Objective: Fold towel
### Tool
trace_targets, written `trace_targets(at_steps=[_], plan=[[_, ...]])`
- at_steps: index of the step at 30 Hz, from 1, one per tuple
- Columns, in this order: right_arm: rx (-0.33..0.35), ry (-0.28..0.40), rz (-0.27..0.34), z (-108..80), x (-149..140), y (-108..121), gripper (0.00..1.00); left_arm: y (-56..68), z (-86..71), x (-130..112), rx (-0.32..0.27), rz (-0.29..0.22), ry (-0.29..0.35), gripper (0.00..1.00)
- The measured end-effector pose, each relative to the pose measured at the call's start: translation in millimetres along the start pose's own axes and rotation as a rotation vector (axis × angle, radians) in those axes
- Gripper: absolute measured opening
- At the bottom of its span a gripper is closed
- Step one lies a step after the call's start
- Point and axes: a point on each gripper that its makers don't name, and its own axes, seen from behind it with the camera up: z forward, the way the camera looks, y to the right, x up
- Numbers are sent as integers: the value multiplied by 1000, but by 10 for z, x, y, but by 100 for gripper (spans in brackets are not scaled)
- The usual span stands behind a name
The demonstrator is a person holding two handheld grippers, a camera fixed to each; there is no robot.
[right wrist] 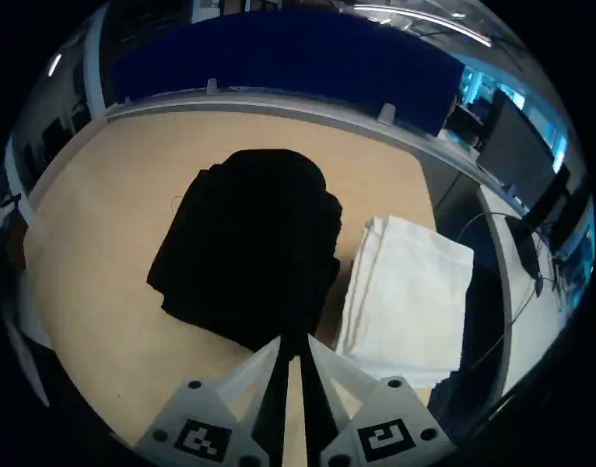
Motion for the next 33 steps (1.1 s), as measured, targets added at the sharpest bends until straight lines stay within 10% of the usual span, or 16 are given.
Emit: trace_targets(at_steps=[18,33], plan=[[-28,122,46,-150,343,-119,98,-14,-3,6,-9,2,7,89],[-4,187,82,-22,610,-511,100,-51,-73,18,-4,-4,14,89]])
